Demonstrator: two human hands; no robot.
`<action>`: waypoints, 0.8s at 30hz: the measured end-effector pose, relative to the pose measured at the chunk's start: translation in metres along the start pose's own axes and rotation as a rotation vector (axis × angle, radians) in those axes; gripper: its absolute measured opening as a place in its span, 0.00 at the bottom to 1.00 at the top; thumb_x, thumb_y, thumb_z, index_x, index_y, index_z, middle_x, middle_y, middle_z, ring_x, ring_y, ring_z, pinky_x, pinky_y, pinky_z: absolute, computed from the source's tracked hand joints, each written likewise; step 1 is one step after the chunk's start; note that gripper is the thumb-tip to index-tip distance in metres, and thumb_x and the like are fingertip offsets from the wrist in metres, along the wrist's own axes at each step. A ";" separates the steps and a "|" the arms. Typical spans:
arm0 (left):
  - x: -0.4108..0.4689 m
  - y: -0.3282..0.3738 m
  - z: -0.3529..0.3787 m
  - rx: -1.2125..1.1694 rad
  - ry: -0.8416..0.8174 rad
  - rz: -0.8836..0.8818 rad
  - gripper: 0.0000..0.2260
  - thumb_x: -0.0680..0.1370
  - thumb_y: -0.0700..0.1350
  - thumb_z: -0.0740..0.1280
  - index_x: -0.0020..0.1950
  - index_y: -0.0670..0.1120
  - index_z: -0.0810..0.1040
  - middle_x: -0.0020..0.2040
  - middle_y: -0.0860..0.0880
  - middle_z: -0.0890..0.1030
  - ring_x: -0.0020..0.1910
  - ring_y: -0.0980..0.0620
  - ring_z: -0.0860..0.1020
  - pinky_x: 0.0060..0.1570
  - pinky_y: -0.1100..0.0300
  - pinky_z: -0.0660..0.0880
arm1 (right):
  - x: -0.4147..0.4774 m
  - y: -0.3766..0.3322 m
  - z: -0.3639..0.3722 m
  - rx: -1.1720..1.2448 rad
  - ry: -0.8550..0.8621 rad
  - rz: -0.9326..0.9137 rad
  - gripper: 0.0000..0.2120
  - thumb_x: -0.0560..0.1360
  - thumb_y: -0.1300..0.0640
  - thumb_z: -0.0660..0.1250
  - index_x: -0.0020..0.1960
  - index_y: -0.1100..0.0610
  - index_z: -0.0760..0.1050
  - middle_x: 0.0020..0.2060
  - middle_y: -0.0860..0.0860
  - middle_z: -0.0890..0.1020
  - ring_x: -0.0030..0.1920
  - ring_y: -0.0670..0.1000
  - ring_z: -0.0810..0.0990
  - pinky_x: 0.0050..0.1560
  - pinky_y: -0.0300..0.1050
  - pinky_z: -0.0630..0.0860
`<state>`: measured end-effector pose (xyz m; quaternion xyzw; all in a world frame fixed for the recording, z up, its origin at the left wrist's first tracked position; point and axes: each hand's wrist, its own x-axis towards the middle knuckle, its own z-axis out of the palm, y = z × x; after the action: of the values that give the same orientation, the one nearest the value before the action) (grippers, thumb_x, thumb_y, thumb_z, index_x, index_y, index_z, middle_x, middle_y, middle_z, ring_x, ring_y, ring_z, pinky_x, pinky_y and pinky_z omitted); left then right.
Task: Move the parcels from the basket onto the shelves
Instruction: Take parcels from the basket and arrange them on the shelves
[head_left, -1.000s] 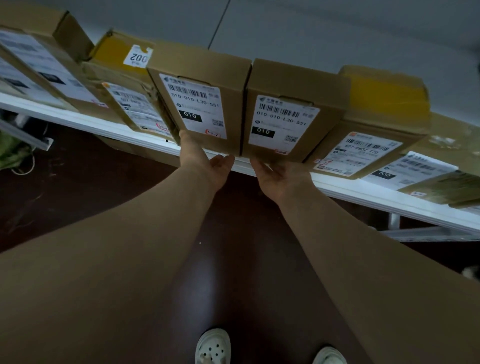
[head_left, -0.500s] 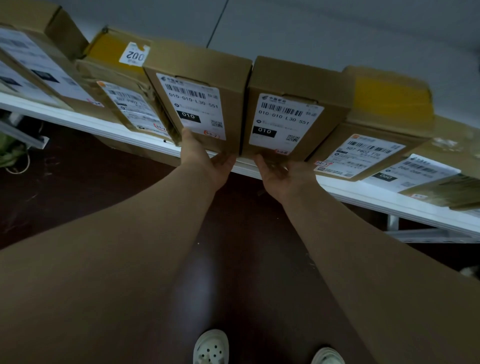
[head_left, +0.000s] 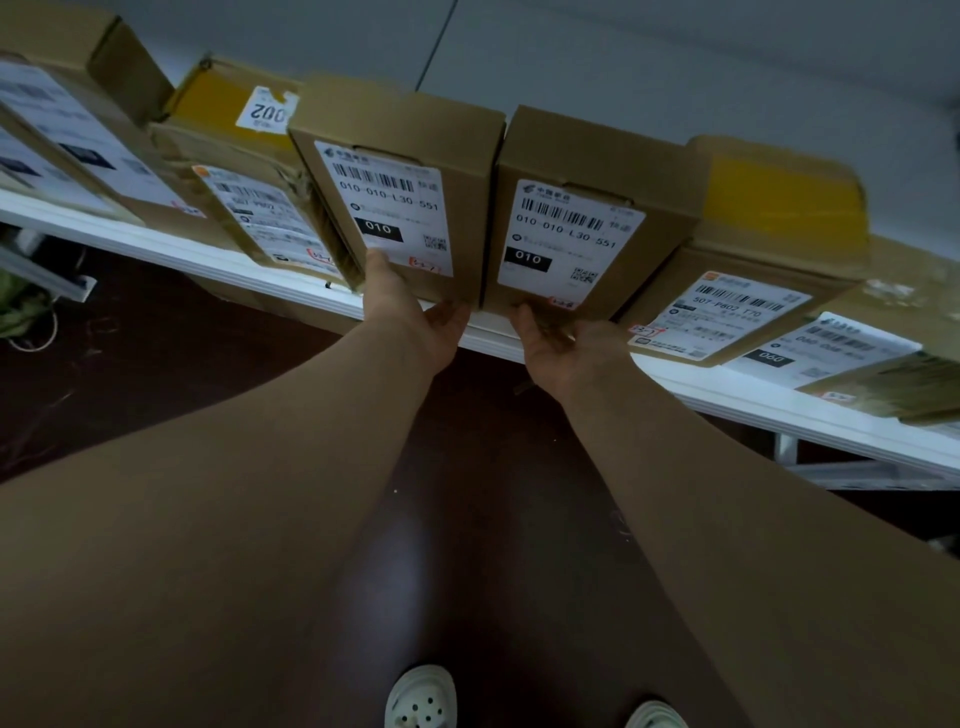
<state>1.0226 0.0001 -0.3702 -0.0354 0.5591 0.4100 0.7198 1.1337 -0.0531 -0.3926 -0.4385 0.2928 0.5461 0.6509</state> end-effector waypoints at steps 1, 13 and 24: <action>0.000 0.000 0.001 0.000 -0.004 -0.002 0.17 0.78 0.61 0.60 0.56 0.49 0.73 0.55 0.40 0.75 0.57 0.41 0.76 0.57 0.46 0.77 | 0.000 0.000 0.000 0.002 0.008 0.000 0.14 0.80 0.59 0.62 0.65 0.61 0.71 0.60 0.62 0.77 0.59 0.64 0.77 0.30 0.53 0.81; -0.001 0.006 0.004 -0.002 -0.033 -0.034 0.17 0.78 0.60 0.61 0.55 0.48 0.74 0.54 0.40 0.76 0.55 0.40 0.77 0.54 0.44 0.78 | -0.001 -0.002 0.005 -0.004 0.015 -0.013 0.15 0.81 0.59 0.59 0.67 0.61 0.71 0.62 0.61 0.76 0.62 0.63 0.76 0.35 0.52 0.81; -0.008 0.014 0.001 -0.039 -0.049 -0.090 0.17 0.78 0.57 0.64 0.59 0.47 0.74 0.55 0.38 0.77 0.54 0.38 0.78 0.53 0.43 0.79 | -0.018 0.003 0.005 0.032 -0.011 -0.049 0.15 0.79 0.59 0.64 0.66 0.60 0.72 0.64 0.60 0.74 0.61 0.62 0.76 0.57 0.58 0.77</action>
<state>1.0144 0.0054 -0.3580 -0.0644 0.5310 0.3887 0.7502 1.1263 -0.0569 -0.3760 -0.4320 0.2873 0.5275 0.6727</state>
